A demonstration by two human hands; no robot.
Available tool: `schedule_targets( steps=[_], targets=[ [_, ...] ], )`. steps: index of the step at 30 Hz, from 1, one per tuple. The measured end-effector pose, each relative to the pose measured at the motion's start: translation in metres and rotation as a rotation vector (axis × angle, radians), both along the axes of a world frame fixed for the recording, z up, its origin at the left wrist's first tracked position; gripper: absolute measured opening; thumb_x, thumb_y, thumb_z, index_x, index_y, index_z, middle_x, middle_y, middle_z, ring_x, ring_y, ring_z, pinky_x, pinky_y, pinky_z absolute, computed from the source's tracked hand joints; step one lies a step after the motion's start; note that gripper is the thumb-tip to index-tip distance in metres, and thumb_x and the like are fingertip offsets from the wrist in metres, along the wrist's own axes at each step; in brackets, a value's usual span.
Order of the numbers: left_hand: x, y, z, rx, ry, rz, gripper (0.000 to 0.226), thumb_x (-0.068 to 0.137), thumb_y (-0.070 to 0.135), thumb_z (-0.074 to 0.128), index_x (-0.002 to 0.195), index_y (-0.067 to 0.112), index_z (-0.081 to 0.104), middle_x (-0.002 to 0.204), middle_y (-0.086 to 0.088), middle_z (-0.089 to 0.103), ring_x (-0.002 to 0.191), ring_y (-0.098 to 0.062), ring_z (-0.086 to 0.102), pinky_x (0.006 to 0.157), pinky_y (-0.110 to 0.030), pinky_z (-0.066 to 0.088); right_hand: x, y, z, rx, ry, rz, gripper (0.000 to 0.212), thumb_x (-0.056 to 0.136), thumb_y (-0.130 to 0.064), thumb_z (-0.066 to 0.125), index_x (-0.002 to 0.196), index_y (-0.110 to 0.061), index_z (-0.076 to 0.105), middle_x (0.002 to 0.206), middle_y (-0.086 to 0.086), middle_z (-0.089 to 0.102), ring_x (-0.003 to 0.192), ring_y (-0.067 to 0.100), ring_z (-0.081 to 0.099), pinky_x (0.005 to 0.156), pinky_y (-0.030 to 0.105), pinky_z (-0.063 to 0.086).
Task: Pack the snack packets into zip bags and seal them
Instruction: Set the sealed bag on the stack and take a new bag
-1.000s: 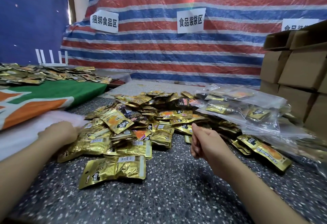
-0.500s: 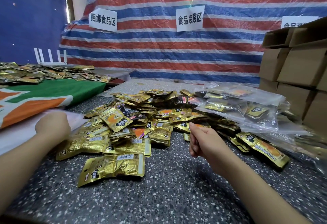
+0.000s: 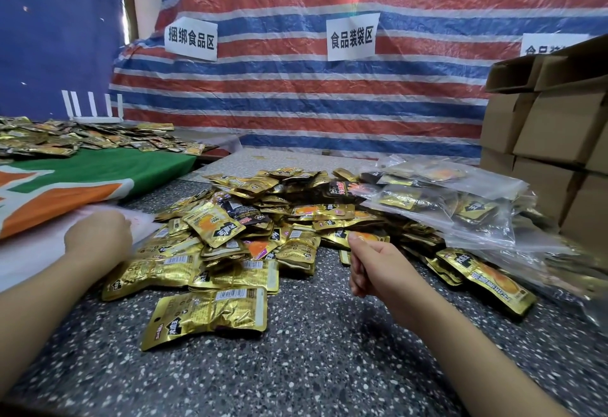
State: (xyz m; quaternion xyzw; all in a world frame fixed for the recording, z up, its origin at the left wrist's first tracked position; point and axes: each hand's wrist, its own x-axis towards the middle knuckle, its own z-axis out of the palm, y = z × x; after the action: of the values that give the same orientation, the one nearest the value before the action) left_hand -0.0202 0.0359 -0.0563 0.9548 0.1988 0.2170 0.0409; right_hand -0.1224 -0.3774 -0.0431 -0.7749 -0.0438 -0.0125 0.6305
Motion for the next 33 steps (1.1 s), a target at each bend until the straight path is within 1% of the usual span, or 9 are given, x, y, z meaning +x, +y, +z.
schedule_targets(
  steps=[4,8,12,14,18,21,24,28,33],
  targets=[
    [-0.004,-0.016,0.015,-0.013,-0.142,-0.037,0.026,0.099,0.007,0.042,0.097,0.002,0.067,0.071,-0.013,0.056,0.06,-0.026,0.051,0.052,-0.029,0.037,0.0,0.001,0.0,0.006,-0.004,0.009,0.059,0.104,-0.042,0.044,0.049,-0.022,0.051,0.048,0.002,0.049,0.047,0.017,0.054,0.052,0.028,0.043],
    [-0.014,-0.063,0.036,0.006,-0.333,-0.204,0.022,0.101,0.008,0.039,0.095,-0.002,0.058,0.064,-0.013,0.052,0.053,-0.027,0.052,0.049,-0.036,0.046,0.001,0.002,0.001,-0.001,0.002,0.012,0.062,0.104,-0.041,0.045,0.045,-0.023,0.053,0.047,0.002,0.049,0.046,0.017,0.053,0.05,0.026,0.042],
    [-0.034,-0.131,0.051,-0.119,-0.522,-0.511,0.026,0.106,0.016,0.033,0.105,0.003,0.056,0.064,-0.014,0.058,0.053,-0.031,0.055,0.049,-0.043,0.047,0.0,0.0,0.0,-0.008,0.001,0.0,0.051,0.104,-0.039,0.046,0.061,-0.015,0.055,0.052,0.003,0.054,0.049,0.017,0.055,0.048,0.024,0.042],
    [-0.048,-0.168,0.059,-0.371,-0.604,-0.712,0.027,0.107,0.019,0.033,0.11,0.008,0.057,0.081,-0.013,0.066,0.061,-0.03,0.061,0.054,-0.045,0.051,0.0,0.0,0.001,-0.003,-0.016,-0.027,0.043,0.104,-0.036,0.046,0.074,-0.009,0.059,0.06,0.004,0.06,0.055,0.016,0.059,0.05,0.024,0.043],
    [-0.063,-0.228,0.087,-1.287,-0.506,-0.93,0.026,0.108,0.024,0.033,0.104,0.018,0.058,0.087,-0.007,0.074,0.07,-0.023,0.074,0.054,-0.031,0.058,0.005,0.0,-0.001,-0.043,-0.044,-0.129,0.034,0.098,-0.041,0.056,0.119,-0.014,0.059,0.108,-0.006,0.064,0.091,0.007,0.062,0.071,0.022,0.048],
    [-0.062,-0.248,0.098,-1.705,-0.358,-0.89,0.029,0.108,0.027,0.032,0.107,0.013,0.057,0.079,-0.008,0.076,0.067,-0.028,0.074,0.048,-0.034,0.057,0.009,-0.003,0.0,0.056,-0.064,-0.208,0.081,0.08,-0.06,0.067,0.146,-0.029,0.034,0.133,-0.009,0.047,0.109,0.007,0.052,0.08,0.025,0.043],
    [-0.049,-0.249,0.087,-1.812,-0.311,-0.81,0.032,0.108,0.029,0.031,0.11,0.012,0.059,0.093,-0.017,0.069,0.074,-0.03,0.073,0.054,-0.036,0.058,0.013,-0.008,0.002,0.348,-0.01,-0.202,0.116,0.057,-0.064,0.073,0.154,-0.02,0.028,0.147,0.005,0.048,0.127,0.026,0.053,0.106,0.045,0.043],
    [-0.039,-0.238,0.058,-1.796,-0.32,-0.685,0.035,0.108,0.029,0.032,0.115,0.008,0.059,0.096,-0.015,0.069,0.069,-0.022,0.071,0.053,-0.029,0.056,0.011,-0.012,0.003,0.362,0.07,-0.18,0.072,0.067,-0.058,0.074,0.114,-0.005,0.067,0.116,0.015,0.069,0.107,0.034,0.065,0.103,0.057,0.047],
    [-0.032,-0.224,0.044,-1.75,-0.247,-0.707,0.031,0.107,0.025,0.036,0.114,0.006,0.059,0.084,-0.013,0.076,0.064,-0.021,0.073,0.048,-0.028,0.055,0.015,-0.017,0.0,0.241,0.093,-0.148,0.033,0.08,-0.033,0.077,0.097,-0.004,0.072,0.09,0.016,0.073,0.076,0.026,0.061,0.076,0.04,0.049]
  ],
)
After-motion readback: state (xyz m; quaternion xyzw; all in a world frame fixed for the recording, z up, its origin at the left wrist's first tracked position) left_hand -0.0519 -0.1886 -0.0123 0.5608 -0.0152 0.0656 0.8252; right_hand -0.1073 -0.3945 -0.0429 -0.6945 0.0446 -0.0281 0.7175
